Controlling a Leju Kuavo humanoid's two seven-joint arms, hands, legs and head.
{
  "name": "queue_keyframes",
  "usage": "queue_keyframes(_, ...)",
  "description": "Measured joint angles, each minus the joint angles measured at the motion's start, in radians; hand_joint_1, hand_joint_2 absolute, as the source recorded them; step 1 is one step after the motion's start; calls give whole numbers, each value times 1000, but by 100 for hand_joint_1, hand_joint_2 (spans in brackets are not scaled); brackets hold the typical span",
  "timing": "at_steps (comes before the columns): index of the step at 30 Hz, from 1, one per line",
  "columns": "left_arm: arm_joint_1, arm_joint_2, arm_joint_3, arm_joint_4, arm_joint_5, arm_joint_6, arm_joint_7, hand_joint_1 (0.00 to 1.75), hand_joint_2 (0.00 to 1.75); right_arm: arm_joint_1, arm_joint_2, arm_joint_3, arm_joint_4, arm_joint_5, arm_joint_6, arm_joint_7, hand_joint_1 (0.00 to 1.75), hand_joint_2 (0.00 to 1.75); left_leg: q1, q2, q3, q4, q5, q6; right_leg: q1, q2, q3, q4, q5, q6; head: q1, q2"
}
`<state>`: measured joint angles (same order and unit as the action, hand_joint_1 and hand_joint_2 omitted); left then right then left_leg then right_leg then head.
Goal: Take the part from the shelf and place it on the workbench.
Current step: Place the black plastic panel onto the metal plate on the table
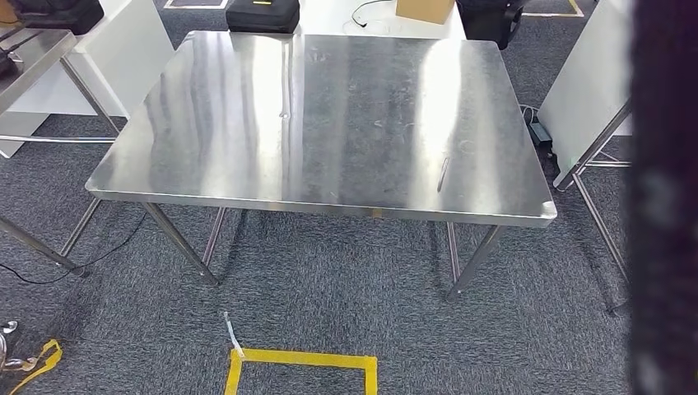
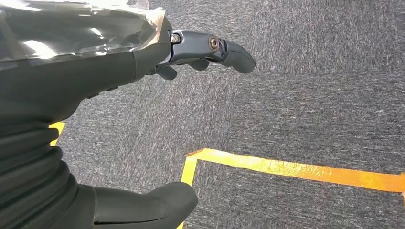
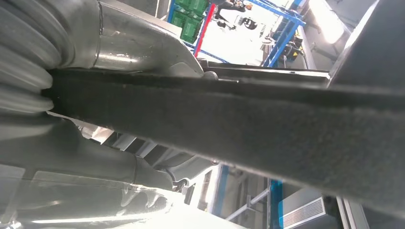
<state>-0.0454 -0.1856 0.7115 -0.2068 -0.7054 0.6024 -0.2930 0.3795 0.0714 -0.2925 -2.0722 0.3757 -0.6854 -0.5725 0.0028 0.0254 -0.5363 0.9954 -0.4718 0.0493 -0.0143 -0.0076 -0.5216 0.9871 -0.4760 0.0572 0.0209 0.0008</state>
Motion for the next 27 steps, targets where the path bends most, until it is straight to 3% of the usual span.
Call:
queue_keyframes(3, 0, 0, 0, 0, 0, -1, 0, 0, 175, 0, 3, 0, 0, 4, 0, 2, 171, 175, 2, 0, 0, -2, 1, -12, 2, 0, -1, 0, 0, -2, 0, 0)
queue_keyframes(7, 0, 0, 0, 0, 0, -1, 1, 0, 175, -1, 7, 0, 0, 13, 0, 8, 171, 175, 1, 0, -1, -2, 1, -15, 2, 0, -2, 0, 1, -5, 1, 0)
queue_keyframes(11, -1, -1, 0, -1, 2, 1, 2, 0, 175, -4, 14, 0, -5, 23, 0, 12, 171, 175, 5, 1, 15, -36, 16, 4, -3, 0, -1, -3, 2, 4, 0, 0)
queue_keyframes(12, -2, -1, 0, -1, 2, 2, 2, 0, 175, -5, 15, -1, -7, 24, 0, 14, 171, 175, 8, 2, 21, -49, 23, 6, -2, 1, -16, 28, -15, 3, 2, 0)
queue_keyframes(15, -4, -3, 1, -1, 2, 2, 4, 0, 175, -5, 17, -1, -8, 26, 0, 20, 171, 175, 13, 4, 21, -58, 29, 6, -9, 4, -111, 218, -91, 6, 4, 0)
queue_keyframes(16, -3, -4, 1, -1, 2, 2, 6, 0, 175, -5, 17, -2, -8, 26, 0, 22, 171, 175, 15, 4, 21, -57, 29, 3, -14, 4, -132, 257, -100, 13, 4, 0)
queue_keyframes(17, -3, -4, 1, -1, 2, 2, 7, 0, 175, -4, 18, -2, -8, 27, 0, 24, 171, 175, 19, 4, 21, -55, 27, -2, -20, 4, -131, 253, -91, 26, 4, 0)
queue_keyframes(18, -3, -5, 1, -1, 2, 2, 8, 0, 175, -5, 18, -3, -8, 27, 0, 24, 171, 175, 25, 4, 21, -50, 24, -9, -26, 4, -112, 212, -68, 41, 4, 0)
queue_keyframes(20, -3, -3, 1, -1, 2, 2, 9, 0, 175, -5, 19, -3, -7, 28, 0, 25, 171, 175, 34, 2, 18, -31, 11, -31, -38, 1, -46, 77, -14, 71, 8, 0)
queue_keyframes(21, -4, -2, 1, -2, 1, 2, 10, 0, 175, -4, 19, -3, -8, 28, 0, 25, 171, 175, 35, 1, 15, -19, 4, -43, -40, 3, -25, 35, -2, 70, 9, 0)
queue_keyframes(23, -4, 0, 1, -2, 0, 2, 11, 0, 175, -2, 19, -3, -8, 28, 0, 26, 171, 175, 34, 0, 10, -8, -5, -59, -36, 9, -18, 22, -4, 45, 10, 0)
queue_keyframes(25, -5, -1, 1, -2, 0, 2, 12, 0, 175, 1, 20, -4, -10, 28, 0, 27, 171, 175, 38, -1, 10, -4, -7, -64, -35, 12, -20, 28, -6, 18, 6, 0)
queue_keyframes(27, -5, -1, 1, -3, -1, 2, 12, 0, 175, 1, 21, -4, -11, 28, 0, 27, 171, 175, 41, -7, -12, 42, -39, -65, -34, 14, -20, 29, -6, 3, 4, 0)
